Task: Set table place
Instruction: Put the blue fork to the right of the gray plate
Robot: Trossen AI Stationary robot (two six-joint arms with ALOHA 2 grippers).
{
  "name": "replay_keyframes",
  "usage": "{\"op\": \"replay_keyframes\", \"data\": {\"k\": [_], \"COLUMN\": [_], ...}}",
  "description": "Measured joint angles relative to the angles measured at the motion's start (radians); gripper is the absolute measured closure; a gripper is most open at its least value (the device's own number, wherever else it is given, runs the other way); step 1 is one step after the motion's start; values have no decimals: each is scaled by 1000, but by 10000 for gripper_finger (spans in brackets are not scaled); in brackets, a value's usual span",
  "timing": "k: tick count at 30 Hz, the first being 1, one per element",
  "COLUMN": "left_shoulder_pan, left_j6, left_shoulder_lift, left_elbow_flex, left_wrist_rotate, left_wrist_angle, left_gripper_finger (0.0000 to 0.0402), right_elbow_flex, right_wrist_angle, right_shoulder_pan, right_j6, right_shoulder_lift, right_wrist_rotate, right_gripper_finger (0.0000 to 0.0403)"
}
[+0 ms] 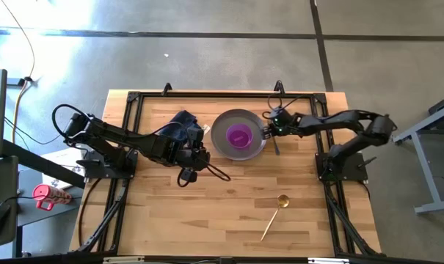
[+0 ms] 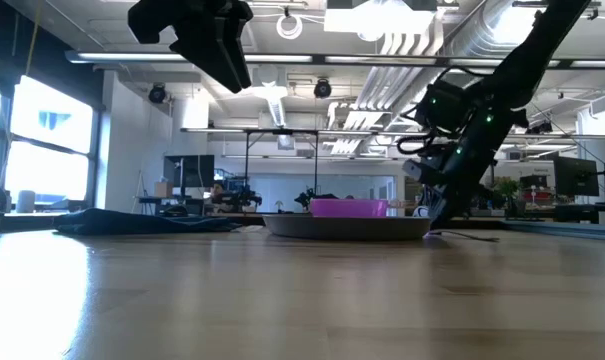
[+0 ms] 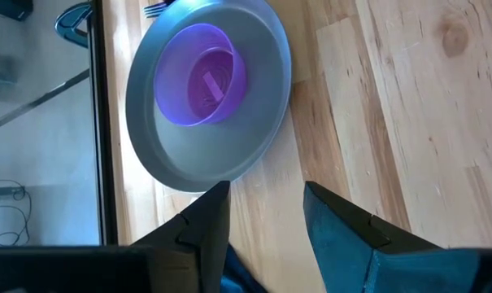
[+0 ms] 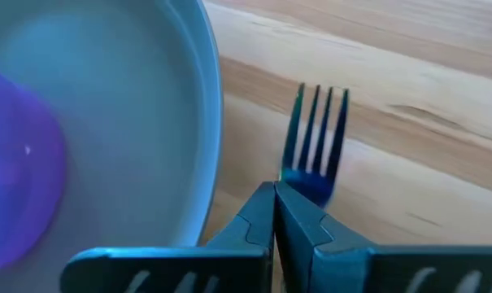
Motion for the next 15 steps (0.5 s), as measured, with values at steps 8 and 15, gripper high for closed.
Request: {"op": "replay_keyframes", "data": {"k": [8,15], "left_shoulder_pan": [0,0], "left_j6": [0,-1], "left_shoulder_lift": [0,0], "left_elbow_flex": [0,0], "left_wrist_rotate": [0,7], "left_wrist_angle": [0,0], "left_gripper_finger": [259,259], "right_elbow_flex": [16,72], "right_wrist_angle": [35,-23], "right_shoulder_pan": [-13,-52], "right_j6": [-31,-95], "right_shoulder_lift": [53,57], "right_wrist_rotate": [-12,2], "right_gripper_finger": [403,403]}}
